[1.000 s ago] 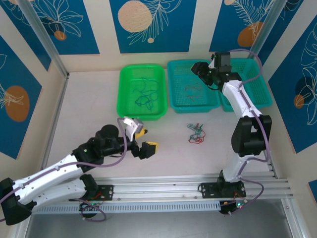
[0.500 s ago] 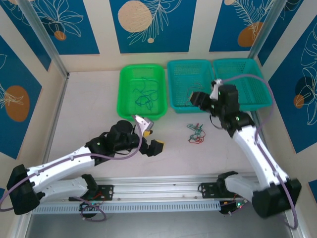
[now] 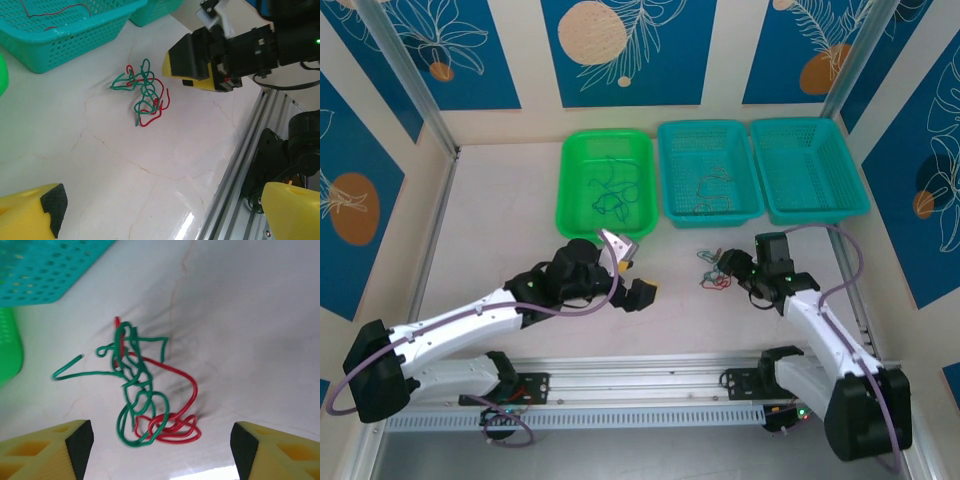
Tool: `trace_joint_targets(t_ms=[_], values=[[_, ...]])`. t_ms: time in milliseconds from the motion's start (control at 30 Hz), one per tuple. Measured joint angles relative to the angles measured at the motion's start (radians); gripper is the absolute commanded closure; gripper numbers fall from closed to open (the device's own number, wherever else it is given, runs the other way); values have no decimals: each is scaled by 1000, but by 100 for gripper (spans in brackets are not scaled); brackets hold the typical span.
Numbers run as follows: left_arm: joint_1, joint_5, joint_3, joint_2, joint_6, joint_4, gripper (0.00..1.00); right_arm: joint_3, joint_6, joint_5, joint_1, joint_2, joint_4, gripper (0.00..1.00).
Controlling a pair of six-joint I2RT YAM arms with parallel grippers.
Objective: Untangle the cables
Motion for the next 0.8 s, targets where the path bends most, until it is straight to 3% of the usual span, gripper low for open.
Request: trace_joint_targets(t_ms=[100, 167, 300, 367, 500, 800], values=[[0, -5, 0, 0, -1, -1, 0, -11, -2, -37, -18, 97, 87, 31], [0, -9, 0, -1, -4, -1, 0, -14, -11, -77, -21, 164, 142, 40], [0, -19, 0, -3, -15, -5, 0, -8, -43, -132, -4, 282, 209, 81], [0, -31, 0, -4, -20, -9, 0, -8, -59, -135, 23, 290, 217, 91], [1, -61, 0, 0, -52, -35, 0, -6, -92, -107, 138, 246, 219, 100], [40, -89, 0, 80, -177, -57, 1, -21, -127, -103, 407, 62, 220, 100]])
